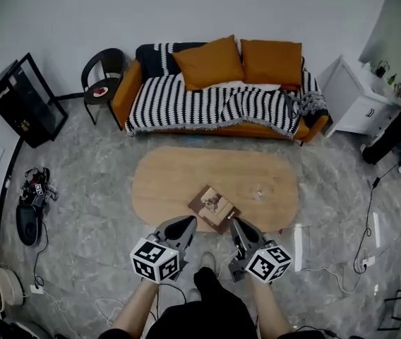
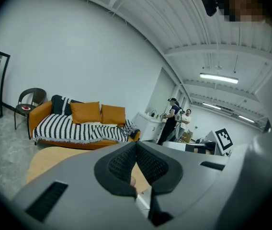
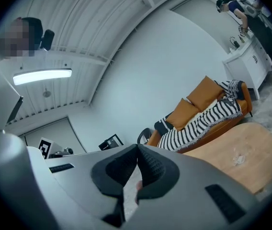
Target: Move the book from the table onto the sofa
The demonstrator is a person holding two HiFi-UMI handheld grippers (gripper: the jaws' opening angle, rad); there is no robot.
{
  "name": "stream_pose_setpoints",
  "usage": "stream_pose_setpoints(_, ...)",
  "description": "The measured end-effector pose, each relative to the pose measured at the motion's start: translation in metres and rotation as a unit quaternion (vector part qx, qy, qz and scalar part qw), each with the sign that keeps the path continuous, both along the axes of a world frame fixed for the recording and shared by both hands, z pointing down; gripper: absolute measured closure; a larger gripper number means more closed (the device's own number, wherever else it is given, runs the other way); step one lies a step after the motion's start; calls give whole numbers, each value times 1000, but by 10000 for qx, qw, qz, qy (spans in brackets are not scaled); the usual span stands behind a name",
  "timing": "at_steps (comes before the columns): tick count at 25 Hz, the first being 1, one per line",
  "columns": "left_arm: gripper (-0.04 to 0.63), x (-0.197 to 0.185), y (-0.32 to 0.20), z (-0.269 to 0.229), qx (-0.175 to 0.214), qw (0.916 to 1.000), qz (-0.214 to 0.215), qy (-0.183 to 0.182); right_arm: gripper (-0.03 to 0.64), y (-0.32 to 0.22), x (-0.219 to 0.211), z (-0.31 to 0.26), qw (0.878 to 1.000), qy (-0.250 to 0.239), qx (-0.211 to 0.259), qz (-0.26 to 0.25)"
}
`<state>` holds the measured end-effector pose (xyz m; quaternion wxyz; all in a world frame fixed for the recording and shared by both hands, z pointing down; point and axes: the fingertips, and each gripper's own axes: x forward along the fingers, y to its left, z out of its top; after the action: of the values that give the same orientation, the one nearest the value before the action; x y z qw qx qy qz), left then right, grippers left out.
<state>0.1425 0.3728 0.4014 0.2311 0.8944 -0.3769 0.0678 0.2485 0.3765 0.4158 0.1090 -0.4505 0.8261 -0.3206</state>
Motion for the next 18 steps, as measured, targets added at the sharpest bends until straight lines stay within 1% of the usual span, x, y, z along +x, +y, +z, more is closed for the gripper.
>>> stream_pose_setpoints(9, 580, 32, -69, 3, -137, 9998, 53, -160, 592, -71, 33, 4, 9996, -237, -125, 68)
stream_pose_setpoints(18, 580, 36, -116, 8, -249, 9990, 248, -285, 592, -112, 43, 11, 9983, -402, -256, 326)
